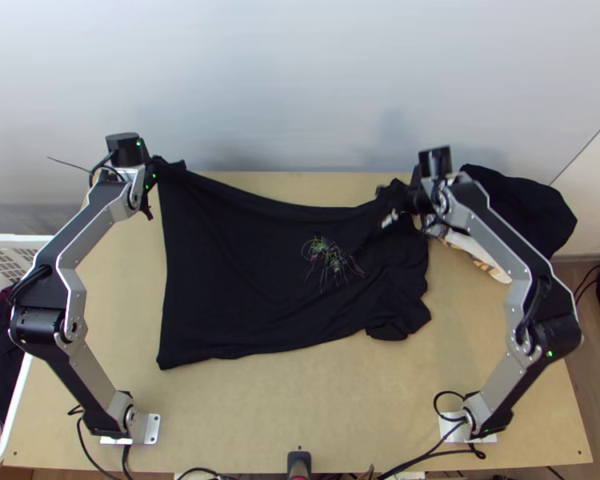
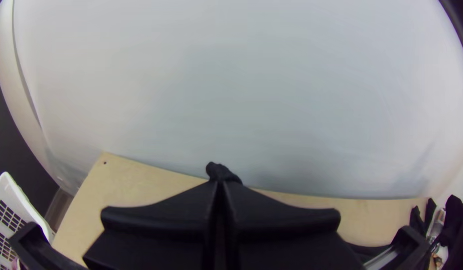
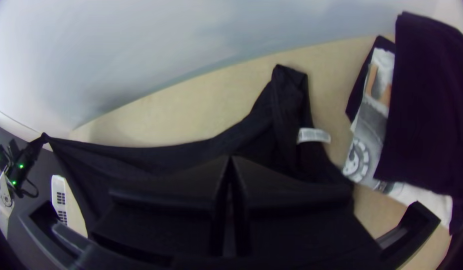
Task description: Fold the t-shirt
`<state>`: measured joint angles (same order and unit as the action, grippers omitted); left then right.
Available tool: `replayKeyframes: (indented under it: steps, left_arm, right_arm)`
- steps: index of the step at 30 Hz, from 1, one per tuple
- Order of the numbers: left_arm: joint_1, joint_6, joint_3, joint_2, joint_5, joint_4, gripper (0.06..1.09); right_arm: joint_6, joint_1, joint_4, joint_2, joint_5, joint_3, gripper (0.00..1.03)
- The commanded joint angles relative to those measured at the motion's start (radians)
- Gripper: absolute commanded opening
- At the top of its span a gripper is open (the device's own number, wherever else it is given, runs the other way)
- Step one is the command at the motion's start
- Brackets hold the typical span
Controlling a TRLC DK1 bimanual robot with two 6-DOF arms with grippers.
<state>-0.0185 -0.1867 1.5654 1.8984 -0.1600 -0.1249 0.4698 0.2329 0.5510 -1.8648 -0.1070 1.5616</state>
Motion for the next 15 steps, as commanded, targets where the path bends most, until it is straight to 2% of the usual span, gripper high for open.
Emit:
replayKeyframes:
  steps: [1,15]
  left_arm:
    - [0.011,0.004,0.065,0.021,-0.018,0.010,0.09]
    - [0.029,0.030,0.120,0.131,-0.023,0.045,0.09]
  right_arm:
    - [-0.031,-0.041,0.001,-0.125,0.024,0.276,0.03]
    - [-0.033,-0.069,-0.005,-0.395,0.194,0.695,0.03]
